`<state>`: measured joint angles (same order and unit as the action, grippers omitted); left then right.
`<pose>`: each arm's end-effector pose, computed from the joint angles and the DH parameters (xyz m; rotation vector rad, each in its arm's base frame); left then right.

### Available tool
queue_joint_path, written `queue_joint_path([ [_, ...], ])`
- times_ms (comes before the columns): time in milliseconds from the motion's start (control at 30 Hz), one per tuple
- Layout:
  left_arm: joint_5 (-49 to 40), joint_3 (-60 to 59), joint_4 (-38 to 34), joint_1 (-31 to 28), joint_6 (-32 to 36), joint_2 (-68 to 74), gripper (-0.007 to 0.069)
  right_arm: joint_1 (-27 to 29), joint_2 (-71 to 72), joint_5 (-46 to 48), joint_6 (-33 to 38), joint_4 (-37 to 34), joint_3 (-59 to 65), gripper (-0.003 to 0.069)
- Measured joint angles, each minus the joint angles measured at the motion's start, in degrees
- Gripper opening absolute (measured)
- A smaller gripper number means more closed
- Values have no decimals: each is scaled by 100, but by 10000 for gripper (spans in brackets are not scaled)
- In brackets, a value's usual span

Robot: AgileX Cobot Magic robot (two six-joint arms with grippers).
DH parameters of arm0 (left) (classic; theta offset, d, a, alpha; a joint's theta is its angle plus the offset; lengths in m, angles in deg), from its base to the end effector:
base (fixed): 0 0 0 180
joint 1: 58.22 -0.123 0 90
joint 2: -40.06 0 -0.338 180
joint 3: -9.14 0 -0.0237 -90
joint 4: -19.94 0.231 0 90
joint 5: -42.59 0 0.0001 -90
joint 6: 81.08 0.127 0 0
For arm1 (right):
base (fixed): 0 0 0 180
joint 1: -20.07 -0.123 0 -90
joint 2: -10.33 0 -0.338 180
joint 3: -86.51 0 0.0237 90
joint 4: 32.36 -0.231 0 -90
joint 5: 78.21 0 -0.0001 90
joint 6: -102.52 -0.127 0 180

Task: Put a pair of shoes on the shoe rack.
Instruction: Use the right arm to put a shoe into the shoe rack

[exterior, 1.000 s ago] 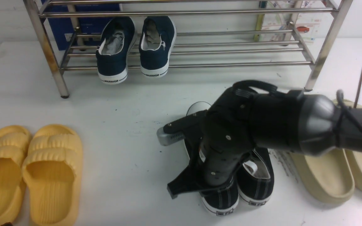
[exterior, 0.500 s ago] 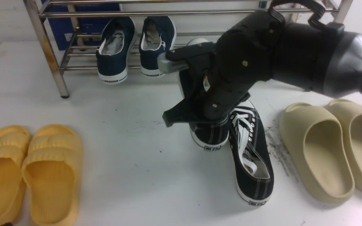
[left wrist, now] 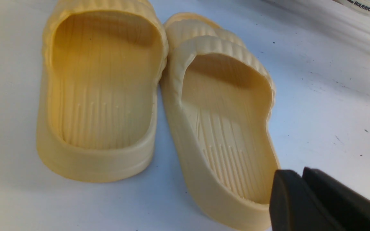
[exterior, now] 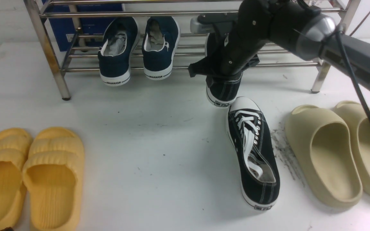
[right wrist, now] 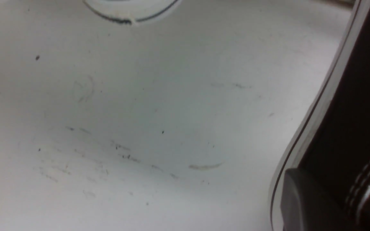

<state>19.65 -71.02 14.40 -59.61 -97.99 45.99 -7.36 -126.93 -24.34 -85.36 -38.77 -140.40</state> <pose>0.0128 -0.0045 0.1560 -0.3624 1.8761 -0.2796 0.4860 0.2652 0.2722 -0.3870 2.5235 0.3858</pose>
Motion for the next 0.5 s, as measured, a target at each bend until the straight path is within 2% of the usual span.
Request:
queue_joint_path([
  [267, 0, 0, 0, 0, 0, 0, 75, 46, -693, 250, 311, -74, -1060, 26],
  [500, 0, 0, 0, 0, 0, 0, 81, 46, -766, 218, 422, -56, -1205, 26],
])
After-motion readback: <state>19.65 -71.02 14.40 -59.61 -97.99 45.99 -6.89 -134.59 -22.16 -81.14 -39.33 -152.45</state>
